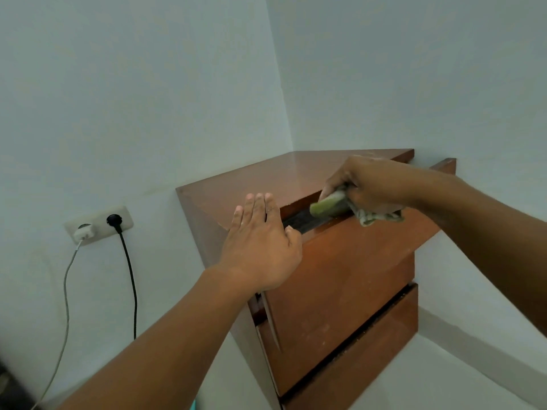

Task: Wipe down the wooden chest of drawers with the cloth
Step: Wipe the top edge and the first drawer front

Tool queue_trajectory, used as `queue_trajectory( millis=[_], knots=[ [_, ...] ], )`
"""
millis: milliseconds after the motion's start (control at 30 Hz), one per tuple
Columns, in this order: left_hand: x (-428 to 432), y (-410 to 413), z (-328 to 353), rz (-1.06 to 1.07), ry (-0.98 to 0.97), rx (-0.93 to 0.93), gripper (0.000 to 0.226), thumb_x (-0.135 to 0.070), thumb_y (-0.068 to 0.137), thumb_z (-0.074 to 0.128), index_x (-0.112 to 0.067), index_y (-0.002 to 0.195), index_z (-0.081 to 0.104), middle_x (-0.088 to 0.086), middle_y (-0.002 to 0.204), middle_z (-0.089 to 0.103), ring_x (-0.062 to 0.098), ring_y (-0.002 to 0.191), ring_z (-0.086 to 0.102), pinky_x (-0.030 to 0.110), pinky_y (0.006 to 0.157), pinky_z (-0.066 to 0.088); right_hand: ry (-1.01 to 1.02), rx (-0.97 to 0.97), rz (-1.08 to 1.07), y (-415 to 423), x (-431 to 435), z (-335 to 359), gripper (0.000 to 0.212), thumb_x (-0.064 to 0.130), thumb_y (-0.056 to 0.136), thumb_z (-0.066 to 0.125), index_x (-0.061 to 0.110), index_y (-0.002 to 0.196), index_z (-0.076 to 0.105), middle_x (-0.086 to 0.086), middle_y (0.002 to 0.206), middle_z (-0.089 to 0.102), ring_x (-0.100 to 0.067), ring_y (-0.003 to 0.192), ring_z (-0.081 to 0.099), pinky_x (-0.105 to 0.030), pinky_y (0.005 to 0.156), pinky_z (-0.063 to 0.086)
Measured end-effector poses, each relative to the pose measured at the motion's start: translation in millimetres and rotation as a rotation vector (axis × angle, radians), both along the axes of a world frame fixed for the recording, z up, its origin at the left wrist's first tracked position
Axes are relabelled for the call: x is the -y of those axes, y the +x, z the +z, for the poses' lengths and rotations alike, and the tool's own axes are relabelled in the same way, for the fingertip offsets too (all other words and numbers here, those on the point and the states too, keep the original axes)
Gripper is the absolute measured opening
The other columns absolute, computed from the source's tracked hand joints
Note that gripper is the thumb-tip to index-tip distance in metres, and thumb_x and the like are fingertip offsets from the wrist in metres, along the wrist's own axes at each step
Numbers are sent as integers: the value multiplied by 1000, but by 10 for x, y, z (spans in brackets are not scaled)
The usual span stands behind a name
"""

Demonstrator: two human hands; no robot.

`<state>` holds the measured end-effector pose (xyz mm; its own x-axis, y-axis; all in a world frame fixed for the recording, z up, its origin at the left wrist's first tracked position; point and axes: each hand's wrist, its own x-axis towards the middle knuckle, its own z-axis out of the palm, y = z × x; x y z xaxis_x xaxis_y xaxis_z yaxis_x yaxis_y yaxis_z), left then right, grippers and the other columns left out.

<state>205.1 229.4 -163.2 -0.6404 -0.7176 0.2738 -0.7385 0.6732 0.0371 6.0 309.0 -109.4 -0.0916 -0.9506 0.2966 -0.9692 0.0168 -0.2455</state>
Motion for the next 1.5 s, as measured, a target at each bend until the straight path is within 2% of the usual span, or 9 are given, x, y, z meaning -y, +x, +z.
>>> queue_trajectory(
  millis=[167,333,500,633,767,867,1100,1267,1500],
  knots=[
    [-25,-5,18,9,14,14,70,-41,105,18,-6,159,-10,13,169,-11,23,155,-16,41,126,-7,-330,84,14,177,225,-137,47,-4,95,50,30,121,70,9,98,63,-4,81,56,-17,66,40],
    [-38,-4,19,19,20,5,71,-41,105,19,-4,159,-7,13,170,-8,23,156,-14,42,127,-6,-155,-112,86,327,492,-282,49,-5,89,56,28,123,69,8,105,63,-21,99,60,-39,89,53],
    [-41,-8,31,-1,10,35,70,-42,105,17,-6,159,-9,13,169,-11,23,155,-15,42,126,-7,-103,-78,51,148,167,-303,32,6,93,64,32,106,76,14,95,67,-11,87,64,-33,84,59],
    [17,-25,93,-41,31,82,70,-40,105,18,-8,159,-12,11,169,-14,22,155,-17,37,124,-10,-544,96,3,207,-55,-354,35,0,95,54,21,115,73,5,100,68,-12,93,59,-28,87,51],
    [93,-94,171,-62,65,99,70,-40,106,24,-11,160,-10,6,169,-15,20,154,-18,34,121,-11,-576,85,105,462,-131,-899,39,16,96,45,24,128,67,9,125,67,-5,121,49,-12,110,26],
    [92,-199,172,-66,62,99,69,-39,107,23,-13,160,-13,4,170,-15,18,154,-18,32,120,-11,-738,89,74,263,-56,-1294,44,22,98,40,19,135,62,3,142,59,-11,143,41,-32,122,23],
    [27,-419,138,-107,131,172,65,-46,108,12,-17,159,-16,2,167,-25,16,150,-27,30,115,-18,-799,109,-171,-575,164,-1334,45,24,93,36,14,124,68,-2,125,67,-20,128,53,-34,115,31],
    [-14,-415,139,-116,125,186,65,-47,108,10,-16,159,-17,2,166,-26,15,150,-28,33,121,-16,-796,250,-398,-1043,122,-1090,33,10,90,42,12,106,71,-6,106,68,-27,105,59,-26,89,37],
    [54,-738,186,-186,115,220,63,-46,108,11,-18,160,-14,-1,168,-22,13,151,-25,31,120,-15,-937,82,1,-285,192,-1492,41,17,99,39,6,127,67,-8,138,62,-22,138,49,-39,120,32]
  ],
)
